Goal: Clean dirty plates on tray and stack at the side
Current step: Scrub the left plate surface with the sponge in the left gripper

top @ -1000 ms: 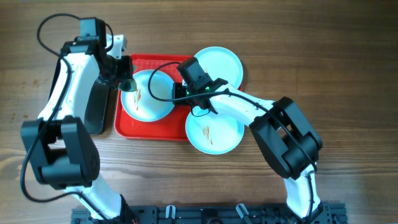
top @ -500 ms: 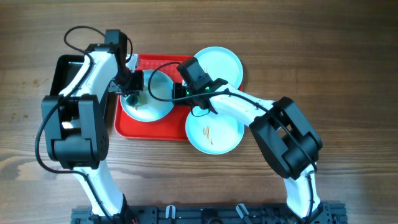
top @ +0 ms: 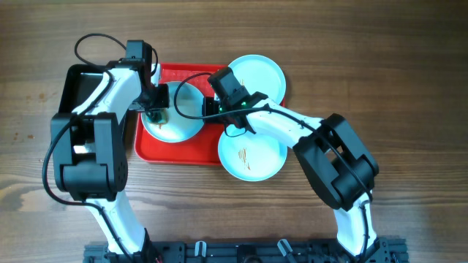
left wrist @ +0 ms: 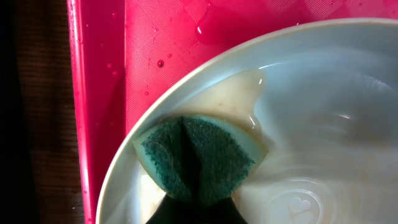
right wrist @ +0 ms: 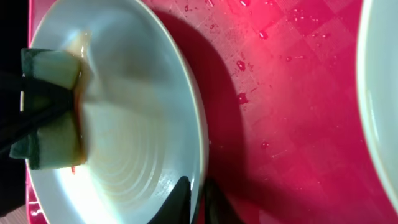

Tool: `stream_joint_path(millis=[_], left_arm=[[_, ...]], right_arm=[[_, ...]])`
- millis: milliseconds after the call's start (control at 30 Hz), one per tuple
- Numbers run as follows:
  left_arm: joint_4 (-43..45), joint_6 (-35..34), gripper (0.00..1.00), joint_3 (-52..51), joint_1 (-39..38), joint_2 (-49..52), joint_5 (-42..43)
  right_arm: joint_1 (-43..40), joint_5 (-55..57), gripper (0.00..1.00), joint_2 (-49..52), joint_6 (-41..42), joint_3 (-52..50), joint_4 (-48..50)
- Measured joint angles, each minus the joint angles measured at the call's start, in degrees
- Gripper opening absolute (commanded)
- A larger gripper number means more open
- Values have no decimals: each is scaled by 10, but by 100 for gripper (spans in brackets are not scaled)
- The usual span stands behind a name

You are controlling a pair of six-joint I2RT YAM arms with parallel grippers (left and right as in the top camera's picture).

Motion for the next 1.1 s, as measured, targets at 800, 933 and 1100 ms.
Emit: stream_joint_path(millis=[800,933,1100], left_arm=[[-32,-16,4,-6,1,-1,133],[0,-52,4,-10,-1,-1,119],[-52,-137,4,3,-23,-1,31]], right_arm=[[-5,-13,4,6,17,3,0],[-5,-13,4,9,17,5,5],[-5,-21,4,10,17,7,6]])
